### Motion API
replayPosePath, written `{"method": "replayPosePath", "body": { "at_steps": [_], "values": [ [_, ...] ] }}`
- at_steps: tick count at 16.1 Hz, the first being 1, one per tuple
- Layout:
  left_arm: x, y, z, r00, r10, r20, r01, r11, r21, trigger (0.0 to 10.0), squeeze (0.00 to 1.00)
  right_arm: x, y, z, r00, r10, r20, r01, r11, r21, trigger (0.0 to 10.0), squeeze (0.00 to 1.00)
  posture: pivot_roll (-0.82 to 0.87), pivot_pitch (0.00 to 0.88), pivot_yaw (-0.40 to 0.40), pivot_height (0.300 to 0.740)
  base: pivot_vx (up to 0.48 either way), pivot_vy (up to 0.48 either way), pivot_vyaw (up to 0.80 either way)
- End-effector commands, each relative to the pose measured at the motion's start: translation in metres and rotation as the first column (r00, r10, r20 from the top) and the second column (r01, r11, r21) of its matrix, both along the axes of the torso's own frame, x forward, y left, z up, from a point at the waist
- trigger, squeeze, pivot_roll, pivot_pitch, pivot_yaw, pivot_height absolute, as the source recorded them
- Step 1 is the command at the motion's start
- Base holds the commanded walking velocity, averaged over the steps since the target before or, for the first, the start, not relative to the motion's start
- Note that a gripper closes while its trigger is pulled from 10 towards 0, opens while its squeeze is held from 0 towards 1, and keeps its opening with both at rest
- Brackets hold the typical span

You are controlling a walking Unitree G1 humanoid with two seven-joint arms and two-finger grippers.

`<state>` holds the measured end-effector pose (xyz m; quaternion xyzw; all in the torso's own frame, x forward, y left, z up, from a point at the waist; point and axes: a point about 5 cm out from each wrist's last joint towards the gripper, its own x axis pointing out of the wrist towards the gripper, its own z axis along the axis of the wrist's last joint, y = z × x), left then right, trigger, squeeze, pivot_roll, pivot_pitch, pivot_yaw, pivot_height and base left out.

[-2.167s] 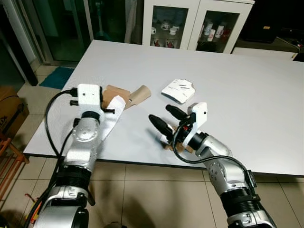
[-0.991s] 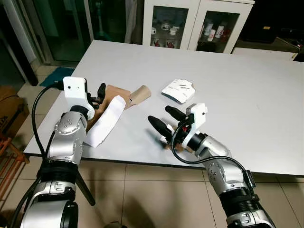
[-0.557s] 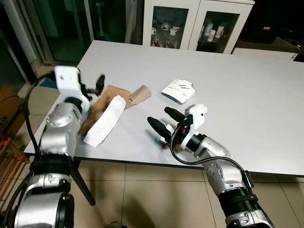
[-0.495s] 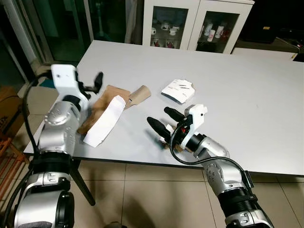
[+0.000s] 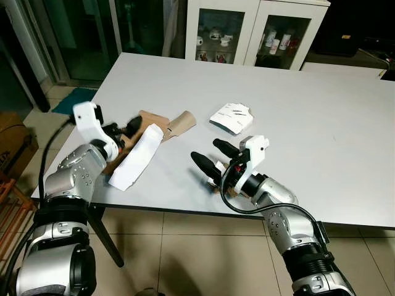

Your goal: Picking trash to rubbish bin

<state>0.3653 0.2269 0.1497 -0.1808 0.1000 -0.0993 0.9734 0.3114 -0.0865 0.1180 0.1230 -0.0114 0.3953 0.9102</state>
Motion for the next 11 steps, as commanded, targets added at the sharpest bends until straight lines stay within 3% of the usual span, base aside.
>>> {"method": "replayPosePath", "body": {
  "at_steps": [1,5,6,8,11],
  "values": [
    [0.004,0.002,0.01,0.998,-0.061,0.001,0.061,0.998,0.032,10.0,0.0,0.002,-0.003,0.001,1.0,-0.007,0.008,0.007,1.0,-0.005,10.0,0.0,0.04,0.0,-0.043,0.74,0.0,0.0,0.0],
    [0.006,0.018,0.019,0.99,-0.134,-0.048,0.14,0.978,0.157,10.0,0.0,0.002,-0.004,0.001,1.0,-0.01,0.006,0.011,1.0,-0.006,10.0,0.0,0.04,0.0,-0.043,0.74,0.0,0.0,0.0],
    [0.006,0.021,0.021,0.988,-0.145,-0.054,0.152,0.975,0.165,10.0,0.0,0.003,-0.004,0.001,1.0,-0.011,0.006,0.011,1.0,-0.006,10.0,0.0,0.04,0.0,-0.043,0.74,0.0,0.0,0.0],
    [0.002,0.026,0.021,0.962,-0.258,-0.085,0.269,0.944,0.189,10.0,0.0,0.003,-0.004,0.001,1.0,-0.009,0.004,0.009,1.0,-0.005,10.0,0.0,0.05,0.0,-0.043,0.74,0.0,0.0,0.0],
    [-0.003,0.032,0.009,0.945,-0.31,-0.105,0.323,0.936,0.142,10.0,0.0,0.003,-0.004,0.001,1.0,-0.007,0.002,0.007,1.0,-0.004,10.0,0.0,0.05,0.0,-0.044,0.74,0.0,0.0,0.0]
  ]
}}
